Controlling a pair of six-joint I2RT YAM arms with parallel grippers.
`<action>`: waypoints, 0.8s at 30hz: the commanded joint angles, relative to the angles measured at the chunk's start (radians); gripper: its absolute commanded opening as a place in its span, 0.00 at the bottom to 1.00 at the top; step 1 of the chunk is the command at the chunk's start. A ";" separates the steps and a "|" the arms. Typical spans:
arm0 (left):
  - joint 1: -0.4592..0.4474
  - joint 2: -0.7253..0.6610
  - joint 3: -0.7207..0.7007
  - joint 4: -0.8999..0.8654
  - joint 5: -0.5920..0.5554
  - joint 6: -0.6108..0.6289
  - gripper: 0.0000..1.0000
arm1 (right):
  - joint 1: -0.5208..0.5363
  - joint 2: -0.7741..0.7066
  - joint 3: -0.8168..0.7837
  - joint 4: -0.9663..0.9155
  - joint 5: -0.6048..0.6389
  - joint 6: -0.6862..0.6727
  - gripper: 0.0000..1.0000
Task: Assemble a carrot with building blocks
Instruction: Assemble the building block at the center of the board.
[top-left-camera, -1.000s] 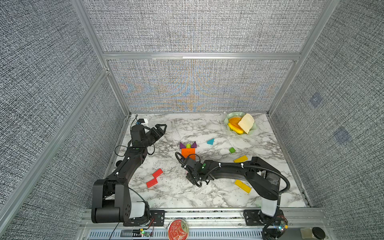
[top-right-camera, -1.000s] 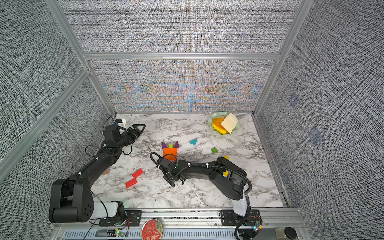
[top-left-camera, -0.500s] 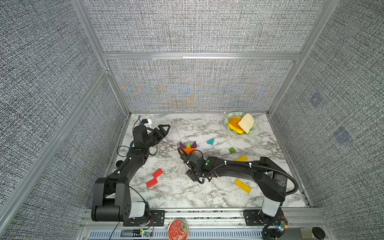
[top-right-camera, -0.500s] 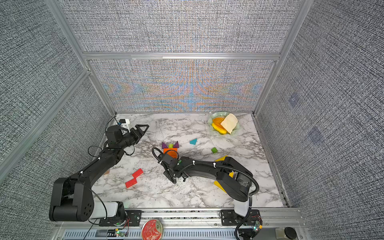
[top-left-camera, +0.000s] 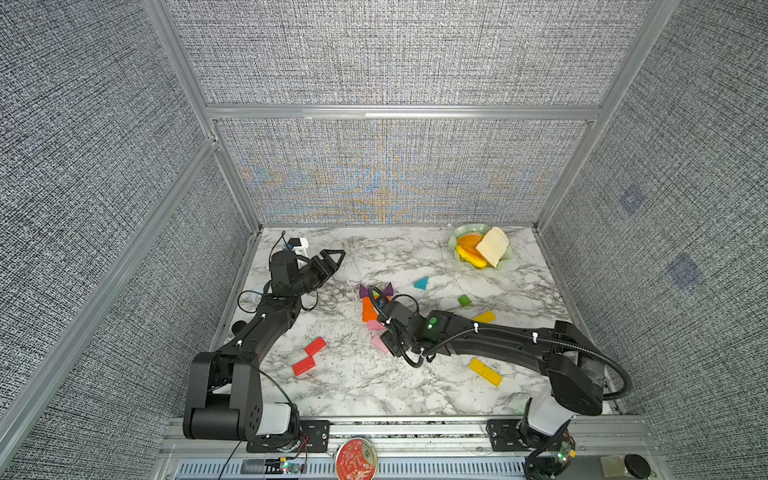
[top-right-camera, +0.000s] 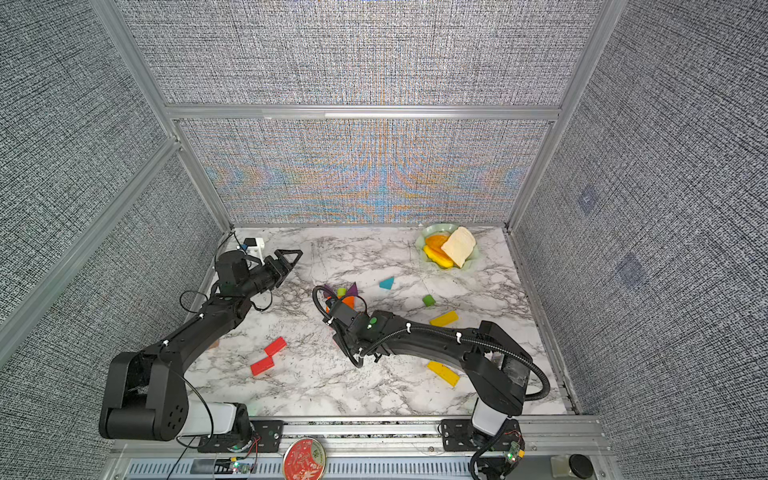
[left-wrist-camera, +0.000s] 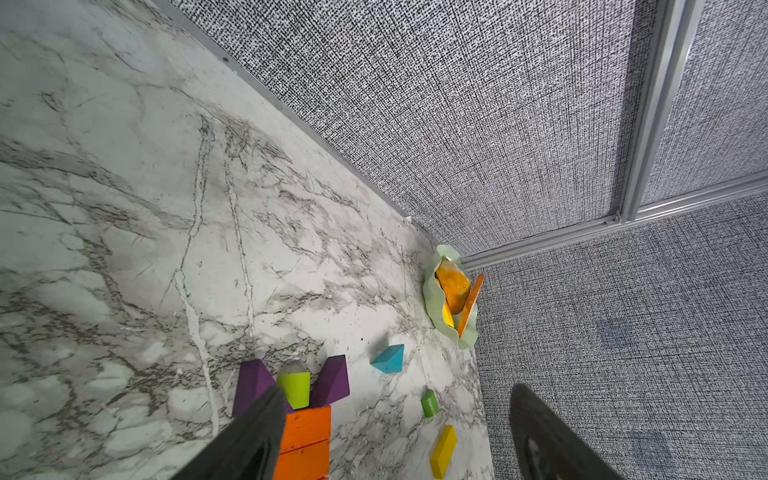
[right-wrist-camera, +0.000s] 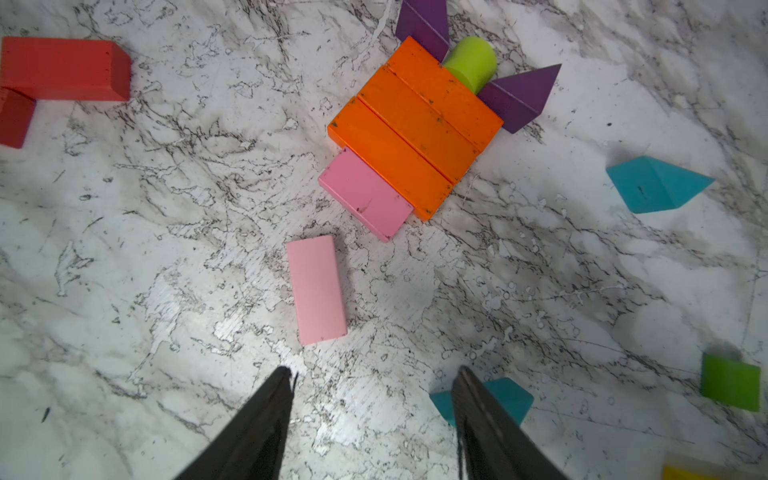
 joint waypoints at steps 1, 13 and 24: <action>-0.002 0.003 0.007 0.024 0.019 0.001 0.86 | -0.002 0.009 0.009 -0.012 0.019 -0.008 0.64; -0.002 -0.012 0.000 0.041 0.033 -0.022 0.86 | -0.011 0.013 0.026 -0.065 -0.038 0.124 0.32; -0.009 0.012 0.000 0.044 0.040 -0.028 0.86 | -0.008 0.084 0.025 -0.054 -0.158 0.260 0.41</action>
